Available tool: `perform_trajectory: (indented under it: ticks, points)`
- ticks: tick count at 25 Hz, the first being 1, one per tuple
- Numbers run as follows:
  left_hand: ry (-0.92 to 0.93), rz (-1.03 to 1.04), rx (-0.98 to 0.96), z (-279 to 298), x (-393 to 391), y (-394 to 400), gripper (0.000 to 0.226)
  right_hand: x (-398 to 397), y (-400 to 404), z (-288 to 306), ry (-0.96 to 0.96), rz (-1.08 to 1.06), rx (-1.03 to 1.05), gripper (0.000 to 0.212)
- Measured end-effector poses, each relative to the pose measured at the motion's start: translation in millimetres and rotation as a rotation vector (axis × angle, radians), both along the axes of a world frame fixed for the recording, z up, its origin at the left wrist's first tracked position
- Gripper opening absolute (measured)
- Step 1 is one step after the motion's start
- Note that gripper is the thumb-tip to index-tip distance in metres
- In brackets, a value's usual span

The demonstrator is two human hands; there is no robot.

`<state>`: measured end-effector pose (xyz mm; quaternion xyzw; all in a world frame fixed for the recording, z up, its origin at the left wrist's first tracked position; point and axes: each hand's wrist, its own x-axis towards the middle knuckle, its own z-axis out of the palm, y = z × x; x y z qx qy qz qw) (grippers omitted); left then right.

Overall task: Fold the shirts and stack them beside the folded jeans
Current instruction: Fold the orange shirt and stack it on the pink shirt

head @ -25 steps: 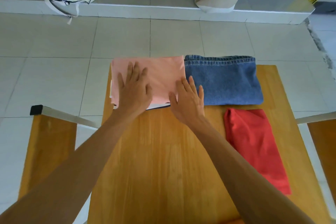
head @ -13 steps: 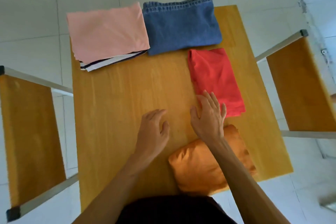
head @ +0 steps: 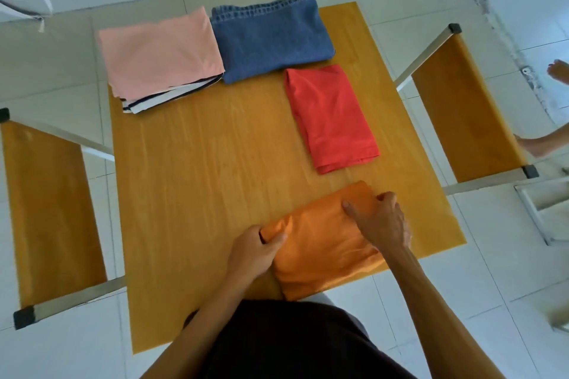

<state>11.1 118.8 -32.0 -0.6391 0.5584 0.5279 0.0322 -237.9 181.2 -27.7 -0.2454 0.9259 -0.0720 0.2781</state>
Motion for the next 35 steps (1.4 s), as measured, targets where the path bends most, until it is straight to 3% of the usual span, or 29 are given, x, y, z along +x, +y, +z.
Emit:
perform_trajectory:
  ticks: [4,9,12,17,21,25,31,35]
  points:
    - [0.027,0.169,-0.058,-0.8,14.3,-10.0,0.029,8.3,-7.7,-5.4,-0.112,0.035,-0.036,0.087]
    - [0.142,0.405,-0.159,2.0,49.9,-25.3,0.034,51.3,-27.2,-6.5,-0.142,0.147,-0.252,0.076]
    - [0.140,0.474,-0.207,3.3,60.7,-29.7,0.038,74.9,-47.9,-3.1,-0.296,0.141,-0.332,0.071]
    - [0.109,0.507,-0.300,12.2,83.8,-61.3,0.043,87.7,-94.5,-1.5,-0.551,0.149,-0.290,0.078]
    - [0.084,0.510,-0.393,28.4,98.9,-131.8,0.034,90.9,-161.9,15.4,-0.654,0.161,-0.355,0.069]
    - [0.087,0.515,-0.504,59.0,110.6,-238.6,0.043,102.7,-270.2,47.7,-0.588,0.196,-0.540,0.051]
    - [0.085,0.522,-0.636,88.1,123.0,-395.8,0.050,110.8,-425.5,79.6,-0.537,0.246,-0.646,0.063]
    - [0.087,0.536,-0.601,68.7,129.5,-457.6,0.053,119.3,-483.7,62.7,-0.532,0.221,-0.649,0.069]
